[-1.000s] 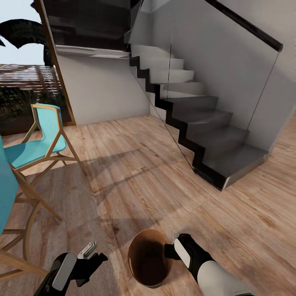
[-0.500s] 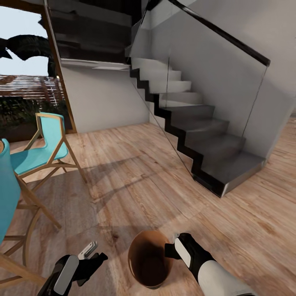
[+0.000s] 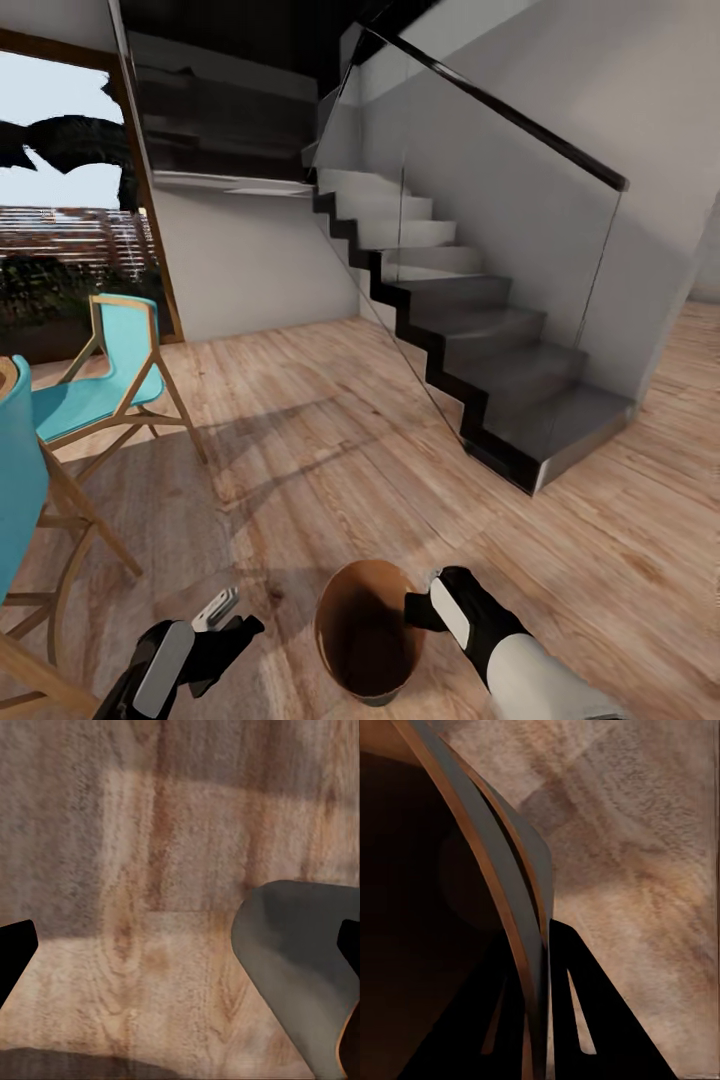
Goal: Put the three can of soda from the living room inside the tash can in the kitchen.
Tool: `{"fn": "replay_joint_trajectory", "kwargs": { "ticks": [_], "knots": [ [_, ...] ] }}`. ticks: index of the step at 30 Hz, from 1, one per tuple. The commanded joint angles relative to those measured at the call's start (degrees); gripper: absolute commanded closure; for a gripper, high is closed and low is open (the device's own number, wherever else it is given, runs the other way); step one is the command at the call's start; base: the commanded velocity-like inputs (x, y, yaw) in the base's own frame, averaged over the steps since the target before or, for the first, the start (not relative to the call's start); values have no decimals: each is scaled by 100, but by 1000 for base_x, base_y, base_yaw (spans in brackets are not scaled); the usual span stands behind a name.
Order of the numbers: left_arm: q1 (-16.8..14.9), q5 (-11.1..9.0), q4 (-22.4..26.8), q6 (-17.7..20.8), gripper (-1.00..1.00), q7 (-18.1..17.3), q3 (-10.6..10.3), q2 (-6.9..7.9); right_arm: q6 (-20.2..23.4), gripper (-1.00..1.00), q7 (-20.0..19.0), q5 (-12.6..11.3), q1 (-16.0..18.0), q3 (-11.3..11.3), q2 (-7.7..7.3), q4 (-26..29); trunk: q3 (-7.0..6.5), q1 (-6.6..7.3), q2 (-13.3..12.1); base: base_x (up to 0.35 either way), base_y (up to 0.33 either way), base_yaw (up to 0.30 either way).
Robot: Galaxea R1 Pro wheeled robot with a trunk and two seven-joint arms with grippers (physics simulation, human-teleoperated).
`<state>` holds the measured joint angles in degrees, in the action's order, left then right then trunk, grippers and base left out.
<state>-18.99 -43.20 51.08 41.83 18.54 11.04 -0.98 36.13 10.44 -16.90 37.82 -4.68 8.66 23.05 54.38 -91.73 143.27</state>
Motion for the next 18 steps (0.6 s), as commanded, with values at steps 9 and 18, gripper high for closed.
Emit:
{"fn": "replay_joint_trajectory", "kwargs": {
  "ticks": [9, 18],
  "knots": [
    [0, -1, -9, -117, -100, 7, -301, -63, 1620, 100, -199, 50, -95, 15, -739, 1251, -171, 159, -284, 0, 0, -260],
    [-717, -11, -312, -512, -100, -24, -720, -145, 1774, 100, -904, 39, -101, 41, -1822, 1567, -315, 335, -605, 0, 0, -291]
  ]
}}
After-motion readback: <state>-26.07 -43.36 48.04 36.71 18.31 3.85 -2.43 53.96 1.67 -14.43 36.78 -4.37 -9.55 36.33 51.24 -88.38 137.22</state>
